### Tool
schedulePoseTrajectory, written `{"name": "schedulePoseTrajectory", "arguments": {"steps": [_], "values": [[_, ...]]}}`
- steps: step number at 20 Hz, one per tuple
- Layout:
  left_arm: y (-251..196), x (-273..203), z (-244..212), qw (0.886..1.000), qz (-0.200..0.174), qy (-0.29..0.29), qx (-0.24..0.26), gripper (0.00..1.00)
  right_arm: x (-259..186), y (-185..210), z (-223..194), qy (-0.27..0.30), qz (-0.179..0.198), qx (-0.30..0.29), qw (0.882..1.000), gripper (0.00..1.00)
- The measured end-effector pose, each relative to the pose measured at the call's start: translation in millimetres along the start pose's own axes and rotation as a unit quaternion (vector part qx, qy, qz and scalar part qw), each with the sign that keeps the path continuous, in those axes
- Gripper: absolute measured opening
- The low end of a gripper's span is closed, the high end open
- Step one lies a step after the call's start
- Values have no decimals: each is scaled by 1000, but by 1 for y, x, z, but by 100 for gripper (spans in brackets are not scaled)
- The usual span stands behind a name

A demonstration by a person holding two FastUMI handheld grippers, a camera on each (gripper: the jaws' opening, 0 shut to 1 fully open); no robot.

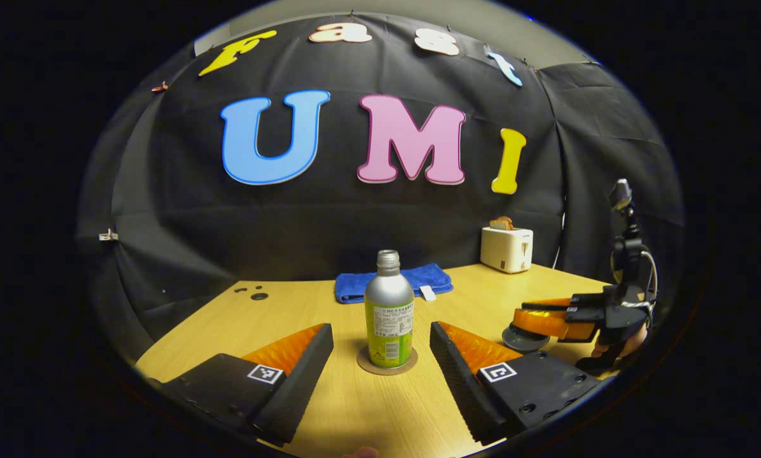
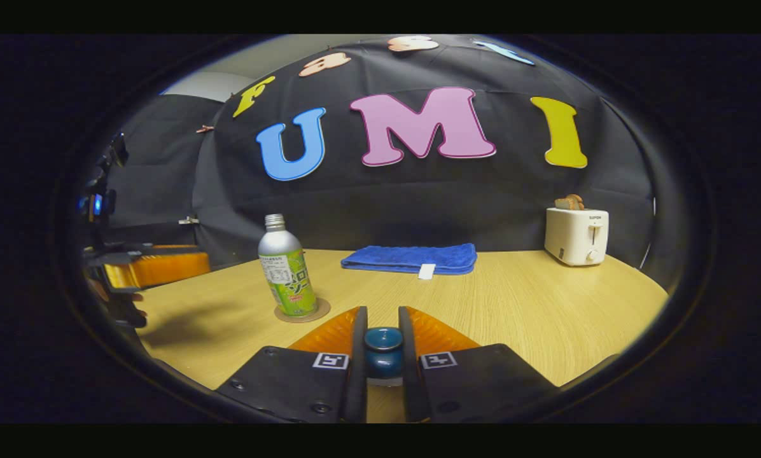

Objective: Open the teacup lid with one hand, grasp the water bottle and pour water into the teacup with the other hand; after pouring, place the water bottle on the coaster and then close the teacup lid.

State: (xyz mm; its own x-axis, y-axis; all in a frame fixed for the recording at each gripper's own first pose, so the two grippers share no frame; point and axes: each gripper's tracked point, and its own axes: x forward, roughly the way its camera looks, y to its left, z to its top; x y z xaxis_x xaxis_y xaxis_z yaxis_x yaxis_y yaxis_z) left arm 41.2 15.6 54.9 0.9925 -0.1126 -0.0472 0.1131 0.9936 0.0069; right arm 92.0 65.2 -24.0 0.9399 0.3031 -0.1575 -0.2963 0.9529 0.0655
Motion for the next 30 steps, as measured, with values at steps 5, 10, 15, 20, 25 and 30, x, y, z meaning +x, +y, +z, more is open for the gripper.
{"name": "schedulePoseTrajectory", "arguments": {"steps": [5, 10, 15, 20, 25, 30], "values": [[-5, -25, 25, 999, 1, -28, 25, 96, 1, -8, -3, 0, -18, -17, 1000, 21], [-21, -37, 38, 999, -15, -38, 23, 97, 4, -9, -11, 22, -20, -12, 999, 25], [-22, -45, 51, 998, -17, -53, 19, 97, 6, -4, -15, 36, -15, -18, 999, 33], [-24, -49, 49, 998, -20, -52, 12, 96, 6, 0, -19, 49, -11, -24, 998, 42], [-26, -51, 45, 998, -16, -64, -16, 97, -11, 3, 14, 8, -13, -28, 999, 94], [-20, -43, 32, 996, 37, -82, -26, 98, -52, 8, 58, -65, -26, -18, 997, 100]]}}
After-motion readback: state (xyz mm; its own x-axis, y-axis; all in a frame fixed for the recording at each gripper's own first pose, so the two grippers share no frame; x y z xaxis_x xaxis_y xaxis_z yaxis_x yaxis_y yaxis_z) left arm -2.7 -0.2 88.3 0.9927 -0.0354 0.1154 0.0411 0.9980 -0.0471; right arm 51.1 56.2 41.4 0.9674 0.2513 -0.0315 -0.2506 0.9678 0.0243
